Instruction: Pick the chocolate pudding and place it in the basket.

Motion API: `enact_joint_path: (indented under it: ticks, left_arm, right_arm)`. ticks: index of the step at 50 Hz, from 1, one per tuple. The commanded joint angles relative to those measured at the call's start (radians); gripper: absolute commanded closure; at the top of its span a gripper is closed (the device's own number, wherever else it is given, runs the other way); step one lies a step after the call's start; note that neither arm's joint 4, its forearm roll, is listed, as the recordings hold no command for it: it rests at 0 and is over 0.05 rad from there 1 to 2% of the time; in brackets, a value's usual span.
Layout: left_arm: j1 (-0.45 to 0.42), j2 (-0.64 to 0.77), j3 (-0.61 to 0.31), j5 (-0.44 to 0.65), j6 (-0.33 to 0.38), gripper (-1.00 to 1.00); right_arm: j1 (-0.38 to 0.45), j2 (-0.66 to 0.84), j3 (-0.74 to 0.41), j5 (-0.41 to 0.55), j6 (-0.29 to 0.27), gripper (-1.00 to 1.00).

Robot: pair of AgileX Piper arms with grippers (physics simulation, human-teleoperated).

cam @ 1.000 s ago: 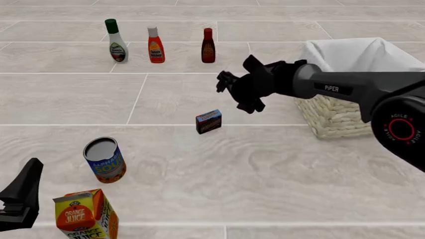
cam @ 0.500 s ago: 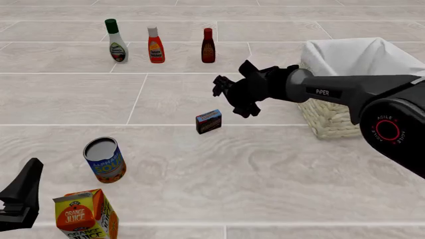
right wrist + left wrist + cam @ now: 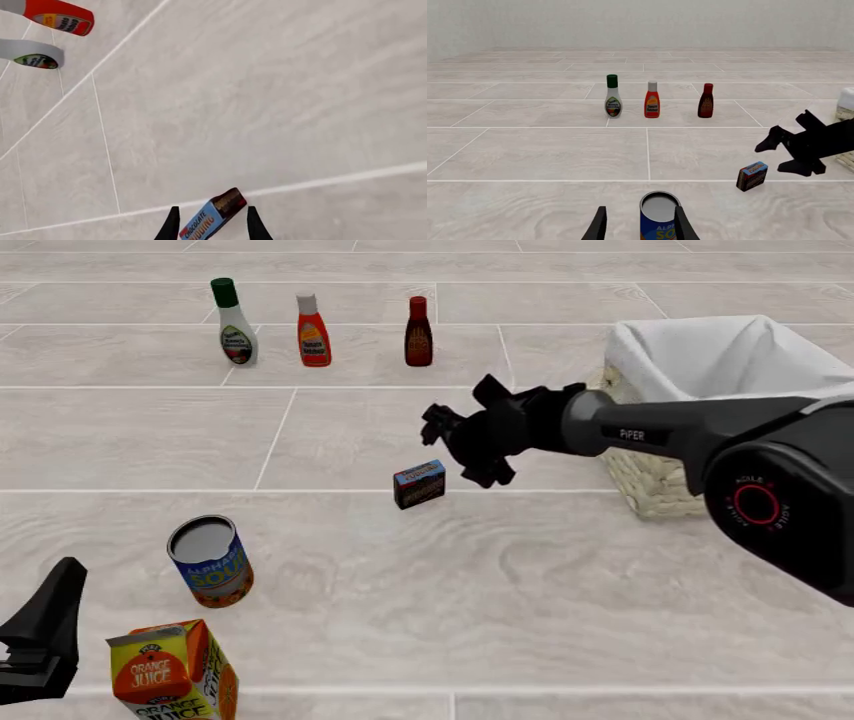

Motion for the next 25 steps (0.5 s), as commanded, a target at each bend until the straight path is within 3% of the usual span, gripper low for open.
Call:
enact_joint_path:
  ticks: [1,25]
  left_arm:
    - [0.0,0.0,0.0,0.0,0.0,-1.0]
    - [0.0,0.0,0.0,0.0,0.0,-1.0]
  right_arm:
    - [0.006,0.02,-0.011,-0.006,0.013,-1.0]
    - [0.005,0.068,-0.046,-0.005,0.028,-1.0]
